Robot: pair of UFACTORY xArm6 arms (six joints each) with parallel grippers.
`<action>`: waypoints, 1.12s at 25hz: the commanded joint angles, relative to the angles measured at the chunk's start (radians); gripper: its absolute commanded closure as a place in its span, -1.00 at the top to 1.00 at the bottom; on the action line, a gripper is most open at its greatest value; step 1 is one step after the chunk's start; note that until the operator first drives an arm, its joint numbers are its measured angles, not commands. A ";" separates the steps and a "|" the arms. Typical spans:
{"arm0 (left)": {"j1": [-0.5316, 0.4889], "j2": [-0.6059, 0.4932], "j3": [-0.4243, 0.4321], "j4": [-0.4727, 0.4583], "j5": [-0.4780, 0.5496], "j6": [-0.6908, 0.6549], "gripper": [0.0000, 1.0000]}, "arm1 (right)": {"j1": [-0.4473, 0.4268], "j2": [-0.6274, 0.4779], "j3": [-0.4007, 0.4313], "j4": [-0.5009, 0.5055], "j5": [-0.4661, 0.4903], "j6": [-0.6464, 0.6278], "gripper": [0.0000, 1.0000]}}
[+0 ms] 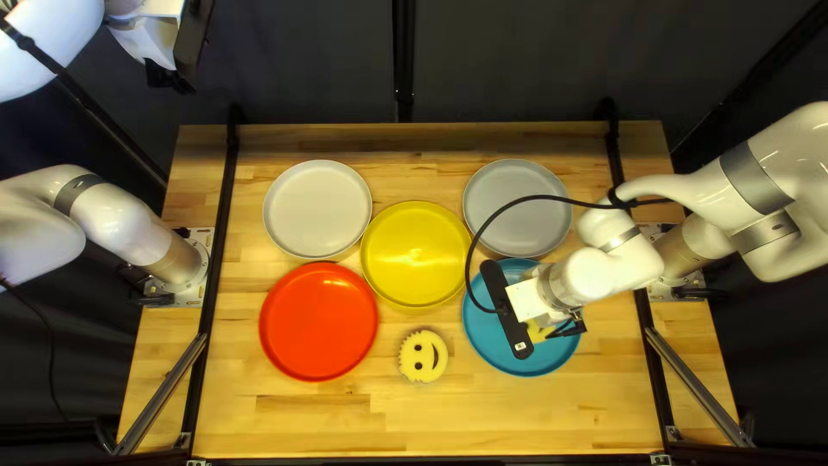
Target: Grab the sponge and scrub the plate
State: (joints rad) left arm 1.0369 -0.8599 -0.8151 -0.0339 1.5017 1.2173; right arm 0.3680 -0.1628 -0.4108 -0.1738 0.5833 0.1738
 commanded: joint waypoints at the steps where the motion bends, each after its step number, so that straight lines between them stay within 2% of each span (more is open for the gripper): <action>1: 0.000 0.000 0.000 0.000 0.000 0.000 1.00 | -0.070 -0.008 0.009 -0.008 -0.020 -0.052 -1.00; 10: 0.000 0.000 0.000 0.000 0.000 0.000 1.00 | -0.228 0.016 0.003 0.015 -0.092 -0.230 -1.00; 14: 0.000 0.000 0.000 0.000 0.000 0.000 1.00 | -0.259 0.029 -0.001 0.027 -0.111 -0.276 -1.00; 19: 0.000 0.000 0.000 0.000 0.000 0.000 1.00 | -0.234 0.014 0.003 0.025 -0.094 -0.254 -1.00; 28: 0.000 0.000 0.000 0.000 0.000 0.000 1.00 | -0.151 -0.055 0.078 0.030 -0.077 -0.178 -1.00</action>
State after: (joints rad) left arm 1.0369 -0.8599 -0.8151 -0.0339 1.5017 1.2173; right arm 0.1904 -0.1947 -0.3516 -0.1461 0.4940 -0.0313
